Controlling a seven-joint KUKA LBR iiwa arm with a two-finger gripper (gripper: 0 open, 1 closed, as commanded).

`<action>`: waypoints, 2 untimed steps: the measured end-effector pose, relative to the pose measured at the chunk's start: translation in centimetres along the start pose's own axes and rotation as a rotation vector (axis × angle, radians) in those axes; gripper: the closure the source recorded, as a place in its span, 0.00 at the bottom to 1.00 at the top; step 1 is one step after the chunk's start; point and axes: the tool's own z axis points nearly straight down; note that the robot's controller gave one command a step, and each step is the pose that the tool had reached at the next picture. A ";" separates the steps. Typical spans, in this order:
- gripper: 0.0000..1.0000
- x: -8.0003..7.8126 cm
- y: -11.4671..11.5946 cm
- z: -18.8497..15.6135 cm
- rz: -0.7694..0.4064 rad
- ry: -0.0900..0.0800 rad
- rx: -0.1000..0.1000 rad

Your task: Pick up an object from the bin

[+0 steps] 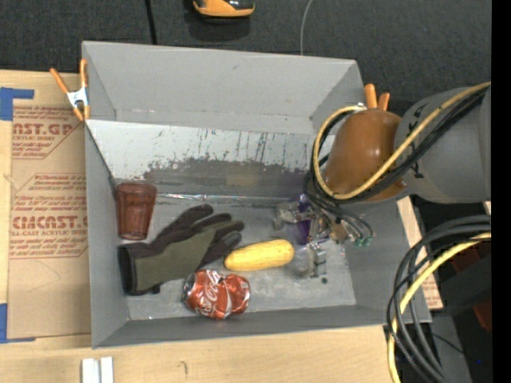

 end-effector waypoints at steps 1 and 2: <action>0.00 2.2 5.0 0.6 0.009 -0.002 0.001; 1.00 2.8 6.8 0.9 0.037 0.000 -0.001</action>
Offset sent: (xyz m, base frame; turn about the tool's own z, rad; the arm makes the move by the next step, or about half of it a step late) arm -0.0480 0.0549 -0.0087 0.0372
